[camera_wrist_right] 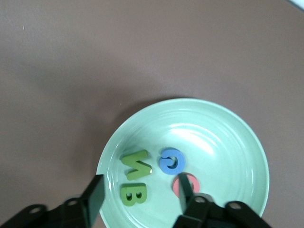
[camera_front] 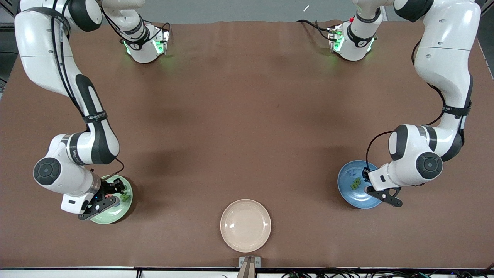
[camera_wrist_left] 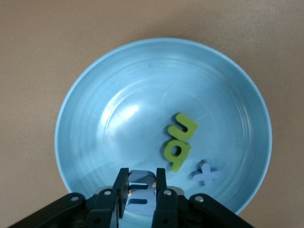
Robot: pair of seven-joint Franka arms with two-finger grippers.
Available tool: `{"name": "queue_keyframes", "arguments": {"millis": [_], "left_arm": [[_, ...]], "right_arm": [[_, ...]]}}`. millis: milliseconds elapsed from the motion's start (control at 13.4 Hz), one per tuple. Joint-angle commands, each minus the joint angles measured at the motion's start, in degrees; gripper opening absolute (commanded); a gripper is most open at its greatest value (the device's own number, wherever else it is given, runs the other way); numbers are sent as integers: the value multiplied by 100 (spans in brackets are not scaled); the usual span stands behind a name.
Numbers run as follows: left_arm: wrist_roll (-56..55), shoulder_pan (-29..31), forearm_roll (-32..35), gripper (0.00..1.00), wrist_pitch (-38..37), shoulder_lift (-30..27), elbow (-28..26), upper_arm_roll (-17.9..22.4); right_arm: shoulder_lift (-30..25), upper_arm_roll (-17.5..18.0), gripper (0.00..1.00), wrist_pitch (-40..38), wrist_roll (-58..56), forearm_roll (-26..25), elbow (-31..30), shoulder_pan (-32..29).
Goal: Sort upper and lower case letters into plates
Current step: 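Open both grippers and lift them away from the plates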
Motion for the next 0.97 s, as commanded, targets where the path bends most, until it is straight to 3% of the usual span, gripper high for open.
{"name": "queue_keyframes", "arguments": {"millis": [0, 75, 150, 598, 898], "left_arm": [[-32, -27, 98, 35, 160, 20, -19, -2], [-41, -44, 89, 77, 169, 2, -19, 7], [-24, -36, 98, 100, 169, -33, -19, 7], [-769, -44, 89, 100, 11, -366, -89, -81], [-2050, -71, 72, 100, -735, -910, -63, -282]], "right_arm": [[-112, 70, 100, -6, 15, 17, 3, -80], [-191, 78, 100, -6, 15, 26, -6, -89], [-278, 78, 100, -15, 24, 35, -6, -98], [-1726, 96, 100, -514, 1140, 35, -707, -45], [-2896, 87, 100, -1348, 1692, 52, -1157, -19]]}}
